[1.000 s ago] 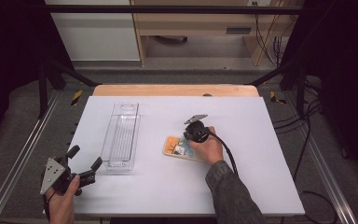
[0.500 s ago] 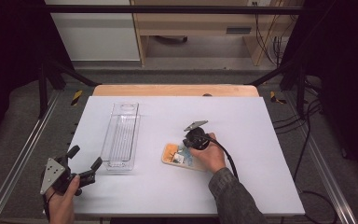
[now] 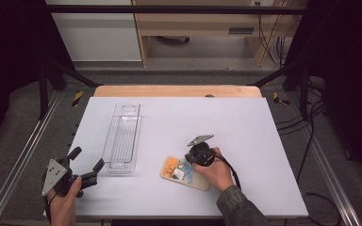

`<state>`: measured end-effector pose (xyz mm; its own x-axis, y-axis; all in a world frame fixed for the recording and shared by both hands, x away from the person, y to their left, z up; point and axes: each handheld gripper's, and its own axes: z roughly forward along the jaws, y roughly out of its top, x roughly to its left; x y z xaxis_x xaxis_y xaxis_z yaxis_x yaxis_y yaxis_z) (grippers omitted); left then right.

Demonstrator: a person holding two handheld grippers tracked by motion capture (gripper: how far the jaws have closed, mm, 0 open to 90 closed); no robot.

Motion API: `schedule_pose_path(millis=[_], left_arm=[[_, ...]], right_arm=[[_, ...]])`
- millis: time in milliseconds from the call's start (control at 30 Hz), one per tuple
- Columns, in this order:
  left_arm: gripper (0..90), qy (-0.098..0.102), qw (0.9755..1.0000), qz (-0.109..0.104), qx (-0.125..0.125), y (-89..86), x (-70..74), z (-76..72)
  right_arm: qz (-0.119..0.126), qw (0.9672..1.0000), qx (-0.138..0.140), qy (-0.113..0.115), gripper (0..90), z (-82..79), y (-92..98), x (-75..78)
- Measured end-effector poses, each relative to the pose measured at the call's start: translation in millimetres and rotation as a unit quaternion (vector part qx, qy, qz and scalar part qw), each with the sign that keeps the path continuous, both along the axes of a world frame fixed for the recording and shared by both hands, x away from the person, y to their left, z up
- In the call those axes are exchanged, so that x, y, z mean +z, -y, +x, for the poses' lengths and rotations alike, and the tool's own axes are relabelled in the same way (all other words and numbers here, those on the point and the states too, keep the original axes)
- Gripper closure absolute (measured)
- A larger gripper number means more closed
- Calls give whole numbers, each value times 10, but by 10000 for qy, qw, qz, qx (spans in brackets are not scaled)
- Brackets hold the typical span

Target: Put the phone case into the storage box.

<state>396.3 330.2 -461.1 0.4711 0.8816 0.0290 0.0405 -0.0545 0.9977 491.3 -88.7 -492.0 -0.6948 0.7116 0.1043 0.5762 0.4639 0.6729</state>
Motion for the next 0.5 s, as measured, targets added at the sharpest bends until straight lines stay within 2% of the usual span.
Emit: schedule_pose_path(millis=[100,133,167,200,233,300,333,367,433,500], left_arm=[[36,7,10000,15,-9,1,2,-2],[36,2,10000,39,-10,0,-1,-2],[36,2,10000,39,-10,0,-1,-2],[36,11,10000,35,-6,1,1,-2],[35,28,10000,45,-12,-1,6,0],[33,31,10000,73,-3,-2,7,3],[33,27,10000,57,6,-3,4,0],[33,21,10000,40,-3,-2,3,-6],[32,41,10000,65,-4,0,13,-21],[31,72,10000,58,-2,-3,24,-33]], right_arm=[[176,9997,-71,119,862,-25,47,54],[324,9992,27,240,769,-66,94,143],[324,9992,27,240,769,-66,94,143],[373,9989,114,261,712,-86,104,174],[280,9981,285,469,532,-147,129,263],[223,9966,492,616,355,-210,152,345],[223,9966,492,616,355,-210,152,345],[213,9961,580,632,278,-236,163,362],[-70,9956,741,574,160,-289,182,379],[-275,9946,843,530,110,-317,193,382]])
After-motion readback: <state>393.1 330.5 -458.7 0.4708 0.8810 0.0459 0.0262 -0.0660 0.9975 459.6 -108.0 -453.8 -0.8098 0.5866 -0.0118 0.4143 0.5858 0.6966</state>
